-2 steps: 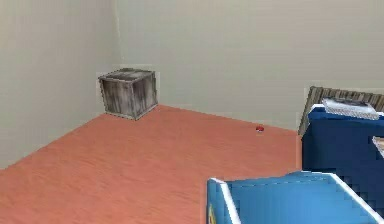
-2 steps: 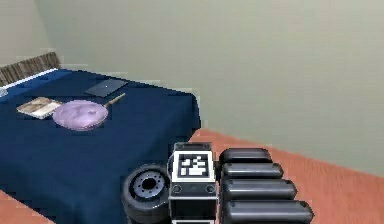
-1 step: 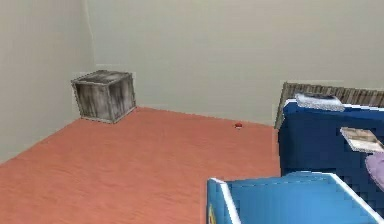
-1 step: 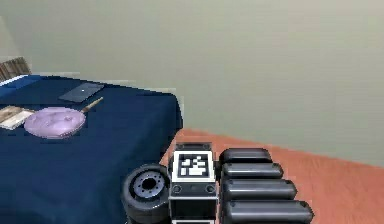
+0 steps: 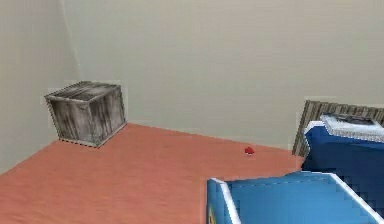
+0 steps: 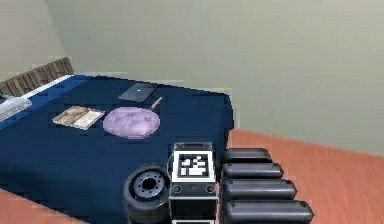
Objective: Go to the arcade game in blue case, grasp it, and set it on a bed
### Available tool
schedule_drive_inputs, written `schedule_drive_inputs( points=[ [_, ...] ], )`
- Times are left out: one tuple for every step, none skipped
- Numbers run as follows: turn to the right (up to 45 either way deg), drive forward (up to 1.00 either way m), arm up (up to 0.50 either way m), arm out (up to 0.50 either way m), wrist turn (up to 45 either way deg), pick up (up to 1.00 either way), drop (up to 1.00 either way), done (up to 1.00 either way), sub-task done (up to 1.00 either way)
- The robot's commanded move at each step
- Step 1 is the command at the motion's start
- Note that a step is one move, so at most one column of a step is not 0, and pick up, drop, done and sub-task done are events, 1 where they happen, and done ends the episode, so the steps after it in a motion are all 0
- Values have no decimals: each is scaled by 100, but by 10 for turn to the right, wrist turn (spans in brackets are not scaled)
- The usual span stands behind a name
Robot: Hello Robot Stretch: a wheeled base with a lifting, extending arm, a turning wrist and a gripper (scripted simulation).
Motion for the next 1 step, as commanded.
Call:
schedule_drive_inputs(
  points=[
    [210,0,0,0,0,0,0,0,0]
  ],
)
